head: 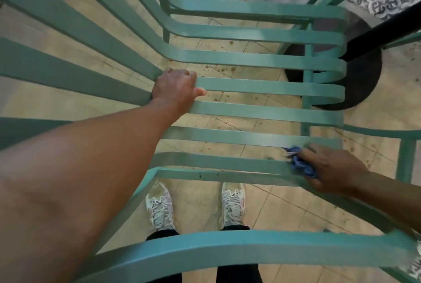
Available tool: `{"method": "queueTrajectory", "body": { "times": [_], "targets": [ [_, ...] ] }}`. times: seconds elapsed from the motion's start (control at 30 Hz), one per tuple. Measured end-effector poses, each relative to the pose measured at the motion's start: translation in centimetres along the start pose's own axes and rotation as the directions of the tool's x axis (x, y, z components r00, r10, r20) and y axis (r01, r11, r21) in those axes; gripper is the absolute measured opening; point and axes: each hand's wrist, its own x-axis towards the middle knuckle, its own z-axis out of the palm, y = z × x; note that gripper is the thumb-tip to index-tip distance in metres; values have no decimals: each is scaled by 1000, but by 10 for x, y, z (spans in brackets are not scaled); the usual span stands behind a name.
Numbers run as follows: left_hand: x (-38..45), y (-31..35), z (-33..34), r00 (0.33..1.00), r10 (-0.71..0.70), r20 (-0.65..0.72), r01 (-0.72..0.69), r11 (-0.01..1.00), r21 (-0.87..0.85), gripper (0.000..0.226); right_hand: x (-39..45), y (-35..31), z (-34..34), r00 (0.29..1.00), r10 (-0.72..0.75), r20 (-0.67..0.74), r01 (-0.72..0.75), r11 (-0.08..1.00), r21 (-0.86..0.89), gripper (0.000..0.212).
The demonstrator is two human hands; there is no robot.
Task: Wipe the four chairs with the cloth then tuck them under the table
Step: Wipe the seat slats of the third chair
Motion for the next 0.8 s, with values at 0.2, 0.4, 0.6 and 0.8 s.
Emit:
{"method": "queueTrajectory", "body": {
  "times": [0.2, 0.4, 0.6, 0.8],
  "targets": [
    [-3, 2, -3, 1000, 8, -3, -8, 1000, 14, 55, 102, -128, -9, 938, -186, -291, 256, 940, 224, 39],
    [3, -1, -3, 1000, 15, 10, -15, 998, 60, 51, 160, -190, -29, 919, -25, -394, 160, 936, 315, 43],
    [-2, -1, -3, 1000, 12, 20, -12, 1000, -13, 54, 83, -23, -8, 703, 576, -417, -343, 788, 511, 37],
    [-7, 3, -7, 1000, 18, 15, -17, 999, -36, 55, 108, -33, -29, 323, 889, -324, -511, 452, 731, 38]
  ]
}}
